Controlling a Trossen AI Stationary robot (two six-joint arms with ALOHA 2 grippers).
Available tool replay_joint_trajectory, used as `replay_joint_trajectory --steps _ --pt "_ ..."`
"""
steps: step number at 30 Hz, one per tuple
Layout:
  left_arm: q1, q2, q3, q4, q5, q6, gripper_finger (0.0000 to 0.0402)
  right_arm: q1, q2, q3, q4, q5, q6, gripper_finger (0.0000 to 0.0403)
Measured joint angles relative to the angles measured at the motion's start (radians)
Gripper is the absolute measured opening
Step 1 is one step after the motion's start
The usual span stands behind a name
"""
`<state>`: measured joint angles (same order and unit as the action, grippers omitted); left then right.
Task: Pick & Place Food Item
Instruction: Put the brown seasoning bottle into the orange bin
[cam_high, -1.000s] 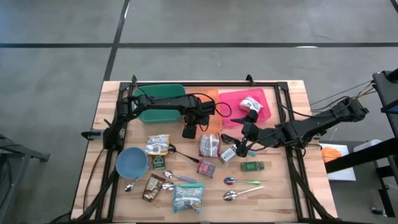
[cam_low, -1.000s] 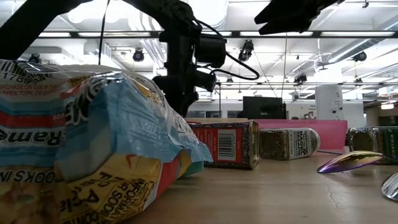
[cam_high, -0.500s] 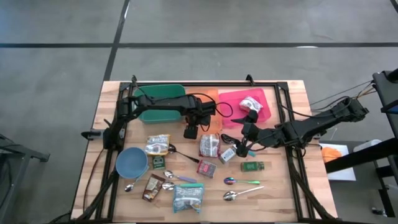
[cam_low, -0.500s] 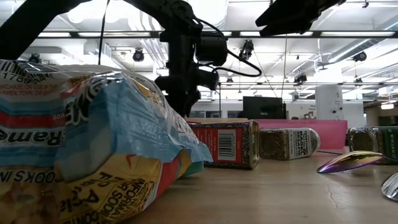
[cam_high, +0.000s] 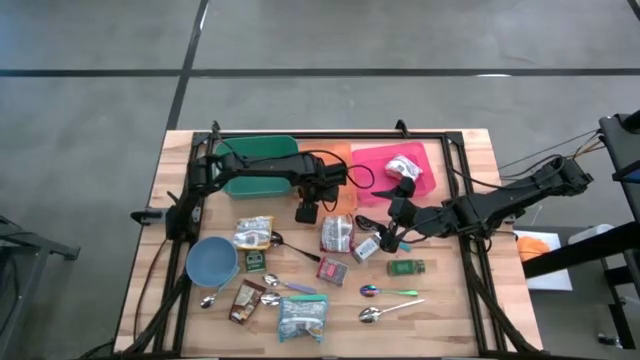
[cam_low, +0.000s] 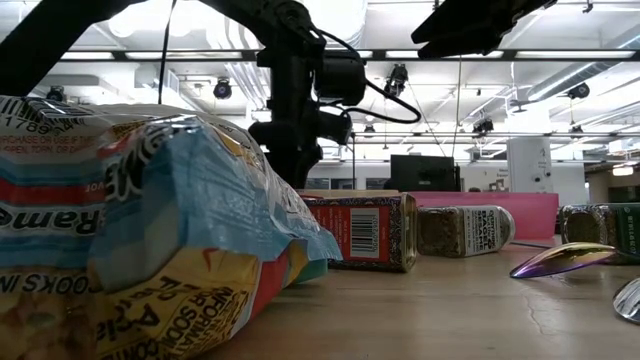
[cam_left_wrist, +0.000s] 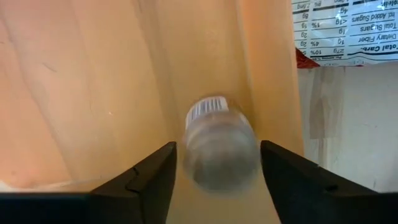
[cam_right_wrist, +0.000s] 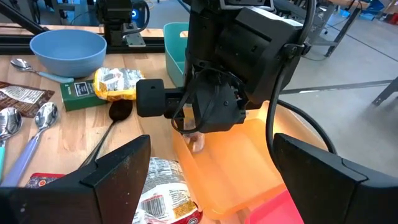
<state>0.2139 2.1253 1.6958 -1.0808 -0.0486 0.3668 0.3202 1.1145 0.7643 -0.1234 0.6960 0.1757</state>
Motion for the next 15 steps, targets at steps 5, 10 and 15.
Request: replay_joint_trajectory --steps 5,10,15 --pt "0.0 0.0 0.0 0.0 0.0 0.0 0.0277 0.0 0.0 0.0 0.0 0.0 0.0 0.0333" --pt "-0.002 0.0 0.0 0.0 -0.02 -0.003 0.0296 0.0 0.0 0.0 0.0 0.0 0.0 0.0333" --pt "-0.002 -0.001 0.0 0.0 -0.108 -0.008 0.0298 0.0 0.0 0.0 0.002 0.003 0.0 0.0333"
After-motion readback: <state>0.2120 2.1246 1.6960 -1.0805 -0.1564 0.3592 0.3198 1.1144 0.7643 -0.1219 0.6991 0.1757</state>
